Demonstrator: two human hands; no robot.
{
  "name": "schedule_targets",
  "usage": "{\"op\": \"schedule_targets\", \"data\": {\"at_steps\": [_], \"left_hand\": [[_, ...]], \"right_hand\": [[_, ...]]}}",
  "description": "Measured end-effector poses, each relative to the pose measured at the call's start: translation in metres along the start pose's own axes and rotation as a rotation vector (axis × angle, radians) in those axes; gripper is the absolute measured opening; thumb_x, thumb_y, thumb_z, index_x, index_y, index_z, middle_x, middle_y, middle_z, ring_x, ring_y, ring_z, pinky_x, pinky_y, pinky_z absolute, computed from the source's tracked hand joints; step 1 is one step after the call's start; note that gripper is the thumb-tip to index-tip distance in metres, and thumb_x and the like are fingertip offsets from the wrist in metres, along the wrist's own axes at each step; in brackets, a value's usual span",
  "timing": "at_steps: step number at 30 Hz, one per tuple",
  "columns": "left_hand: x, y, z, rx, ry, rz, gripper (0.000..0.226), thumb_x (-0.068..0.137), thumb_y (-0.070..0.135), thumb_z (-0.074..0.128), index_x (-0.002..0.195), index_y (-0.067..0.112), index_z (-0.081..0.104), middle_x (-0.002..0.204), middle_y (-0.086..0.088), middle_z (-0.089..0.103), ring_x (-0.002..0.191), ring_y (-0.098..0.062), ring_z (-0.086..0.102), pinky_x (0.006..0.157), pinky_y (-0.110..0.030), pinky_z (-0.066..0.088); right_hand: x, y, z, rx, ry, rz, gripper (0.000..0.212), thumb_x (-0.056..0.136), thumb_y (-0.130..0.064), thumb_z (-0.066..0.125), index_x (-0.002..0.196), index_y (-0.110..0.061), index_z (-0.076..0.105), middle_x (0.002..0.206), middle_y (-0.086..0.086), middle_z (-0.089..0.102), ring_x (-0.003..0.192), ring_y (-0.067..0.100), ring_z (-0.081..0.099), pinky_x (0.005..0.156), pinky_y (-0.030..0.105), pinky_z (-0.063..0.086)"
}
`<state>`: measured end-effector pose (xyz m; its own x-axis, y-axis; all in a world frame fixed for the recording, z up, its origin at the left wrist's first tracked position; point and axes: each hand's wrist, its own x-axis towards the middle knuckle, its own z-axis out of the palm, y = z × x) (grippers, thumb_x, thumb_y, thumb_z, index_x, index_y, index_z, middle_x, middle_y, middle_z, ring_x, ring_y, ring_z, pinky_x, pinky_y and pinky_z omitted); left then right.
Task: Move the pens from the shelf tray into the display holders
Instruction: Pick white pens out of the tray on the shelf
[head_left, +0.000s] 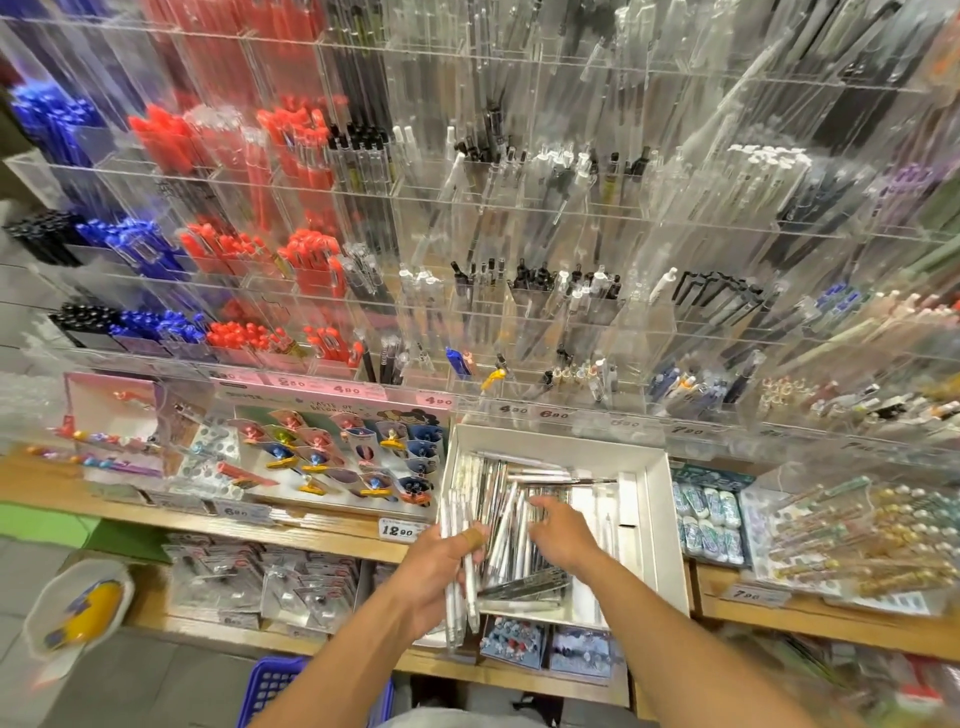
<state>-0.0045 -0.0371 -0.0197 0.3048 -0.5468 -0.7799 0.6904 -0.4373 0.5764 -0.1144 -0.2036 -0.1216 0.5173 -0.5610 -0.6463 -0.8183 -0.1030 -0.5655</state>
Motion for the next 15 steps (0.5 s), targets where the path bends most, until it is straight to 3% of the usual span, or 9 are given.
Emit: {"op": "schedule_targets", "data": {"at_steps": [4,7,11,15], "left_hand": [[0.002,-0.002,-0.004,-0.1,-0.064,-0.066,0.045,0.084,0.02,0.074,0.118,0.002,0.05,0.064,-0.003,0.058,0.056,-0.015,0.054,0.053,-0.028,0.05],[0.002,-0.002,-0.006,-0.139,-0.111,-0.101,0.032,0.091,0.012,0.068,0.116,0.001,0.052,0.068,-0.006,0.06,0.059,-0.019,0.058,0.056,-0.029,0.054],[0.005,0.0,-0.006,-0.144,-0.12,-0.089,0.028,0.094,0.006,0.061,0.12,-0.001,0.052,0.072,-0.007,0.063,0.058,-0.018,0.056,0.054,-0.028,0.052],[0.01,-0.001,-0.007,-0.097,-0.016,-0.064,0.025,0.094,0.009,0.064,0.115,-0.001,0.057,0.067,-0.004,0.062,0.055,-0.014,0.052,0.052,-0.027,0.049]], "right_hand": [[0.009,0.002,0.016,-0.094,0.017,-0.009,0.062,0.096,-0.007,0.049,0.152,-0.025,0.029,0.149,0.014,0.042,0.068,0.011,0.06,0.046,0.016,0.04],[0.011,-0.001,0.018,-0.18,0.018,-0.033,0.061,0.096,-0.009,0.047,0.151,-0.027,0.029,0.14,0.014,0.053,0.077,0.013,0.062,0.054,0.016,0.041],[0.015,-0.003,0.014,-0.231,0.075,-0.032,0.044,0.094,-0.014,0.054,0.137,-0.021,0.045,0.114,0.01,0.065,0.086,0.022,0.064,0.07,0.024,0.046],[0.011,-0.002,-0.001,-0.034,0.045,-0.006,0.011,0.097,-0.021,0.057,0.107,-0.02,0.054,0.096,0.004,0.063,0.07,0.013,0.058,0.059,0.025,0.046]]}}
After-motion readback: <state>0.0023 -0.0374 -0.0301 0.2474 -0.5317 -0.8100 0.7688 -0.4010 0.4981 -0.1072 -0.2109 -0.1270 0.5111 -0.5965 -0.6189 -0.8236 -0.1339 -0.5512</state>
